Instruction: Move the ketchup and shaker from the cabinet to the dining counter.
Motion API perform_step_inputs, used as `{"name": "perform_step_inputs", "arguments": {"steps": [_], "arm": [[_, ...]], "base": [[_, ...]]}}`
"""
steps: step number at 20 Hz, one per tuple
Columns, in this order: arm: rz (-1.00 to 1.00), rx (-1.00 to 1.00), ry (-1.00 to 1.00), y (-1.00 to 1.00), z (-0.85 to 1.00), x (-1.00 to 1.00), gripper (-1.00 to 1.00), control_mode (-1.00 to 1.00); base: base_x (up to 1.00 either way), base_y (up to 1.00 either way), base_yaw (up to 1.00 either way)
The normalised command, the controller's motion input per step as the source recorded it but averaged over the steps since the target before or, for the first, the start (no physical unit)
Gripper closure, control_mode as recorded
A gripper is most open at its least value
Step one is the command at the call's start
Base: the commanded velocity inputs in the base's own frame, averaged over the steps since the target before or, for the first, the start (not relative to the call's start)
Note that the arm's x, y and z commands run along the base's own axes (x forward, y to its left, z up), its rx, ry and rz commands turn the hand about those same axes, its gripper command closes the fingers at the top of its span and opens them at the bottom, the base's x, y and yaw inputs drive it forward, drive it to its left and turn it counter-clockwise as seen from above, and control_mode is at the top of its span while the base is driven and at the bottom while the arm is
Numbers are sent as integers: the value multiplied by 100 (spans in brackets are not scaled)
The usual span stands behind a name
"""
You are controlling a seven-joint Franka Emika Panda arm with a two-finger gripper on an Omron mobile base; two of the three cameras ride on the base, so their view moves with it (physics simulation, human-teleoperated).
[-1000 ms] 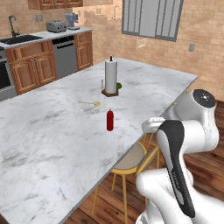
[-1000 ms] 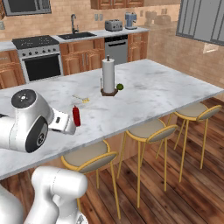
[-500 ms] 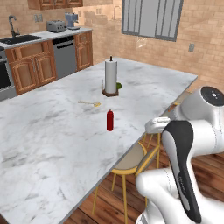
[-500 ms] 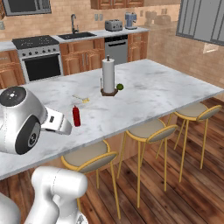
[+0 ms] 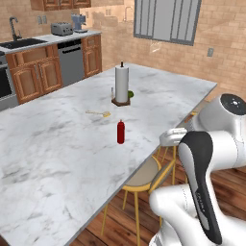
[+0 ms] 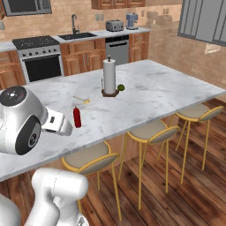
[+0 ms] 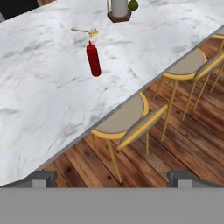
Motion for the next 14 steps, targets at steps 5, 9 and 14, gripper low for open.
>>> {"name": "perform_step_inputs", "arguments": {"steps": [5,9,14], "arm": [[0,0,0,0,0,-1,-100,100],[0,0,0,0,0,0,-100,100],[0,0,0,0,0,0,-100,100]], "base": [[-5,0,0],[-56,1,0],[-75,5,0]]}}
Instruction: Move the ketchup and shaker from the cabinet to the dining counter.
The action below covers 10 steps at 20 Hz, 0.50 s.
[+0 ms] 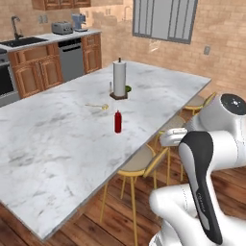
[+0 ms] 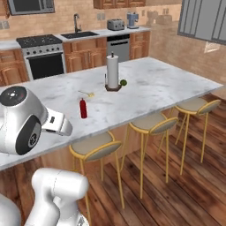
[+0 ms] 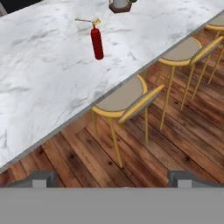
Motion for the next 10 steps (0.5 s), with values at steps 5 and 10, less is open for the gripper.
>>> {"name": "perform_step_inputs", "arguments": {"steps": [5,10], "arm": [[0,0,0,0,0,0,-100,100],[0,0,0,0,0,0,-100,100]], "base": [[-81,11,1],[-56,28,45]]}}
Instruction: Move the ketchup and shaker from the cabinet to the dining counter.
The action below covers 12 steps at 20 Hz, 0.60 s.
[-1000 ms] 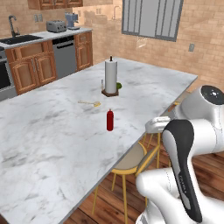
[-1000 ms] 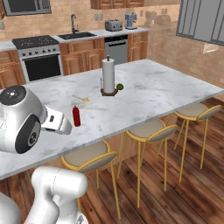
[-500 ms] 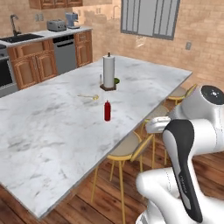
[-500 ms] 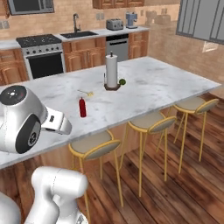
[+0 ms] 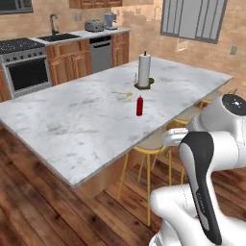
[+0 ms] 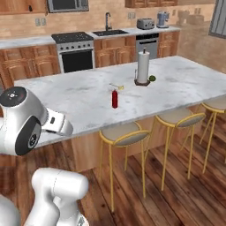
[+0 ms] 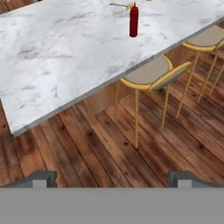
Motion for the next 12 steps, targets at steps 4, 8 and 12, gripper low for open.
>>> {"name": "perform_step_inputs", "arguments": {"steps": [4,8,12], "arm": [[0,0,0,0,0,0,-100,100],[0,0,0,0,0,0,-100,100],[0,0,0,0,0,0,-100,100]], "base": [[-22,53,73],[-26,56,70],[-22,62,63]]}}
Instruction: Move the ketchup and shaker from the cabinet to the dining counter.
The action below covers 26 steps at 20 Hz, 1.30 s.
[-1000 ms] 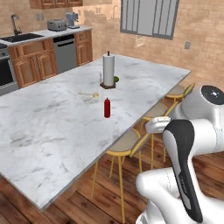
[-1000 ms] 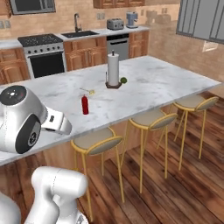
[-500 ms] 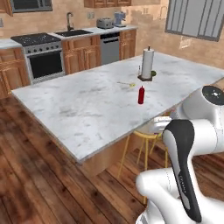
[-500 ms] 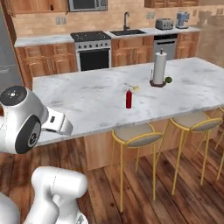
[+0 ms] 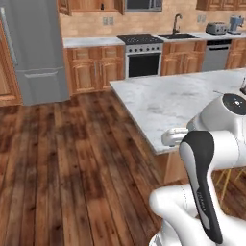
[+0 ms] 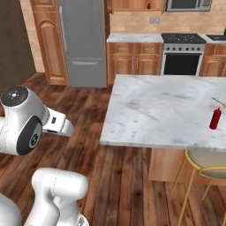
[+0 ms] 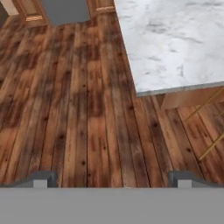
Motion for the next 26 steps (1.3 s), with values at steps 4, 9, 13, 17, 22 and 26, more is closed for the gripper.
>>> {"name": "perform_step_inputs", "arguments": {"steps": [4,9,13,17,22,26], "arm": [[0,0,0,0,0,0,-100,100],[0,0,0,0,0,0,-100,100],[0,0,0,0,0,0,-100,100],[0,0,0,0,0,0,-100,100],[0,0,0,0,0,0,-100,100],[0,0,0,0,0,0,-100,100]], "base": [[-4,75,43],[25,87,13],[65,74,0],[85,47,0],[92,32,-1],[94,22,0]]}}
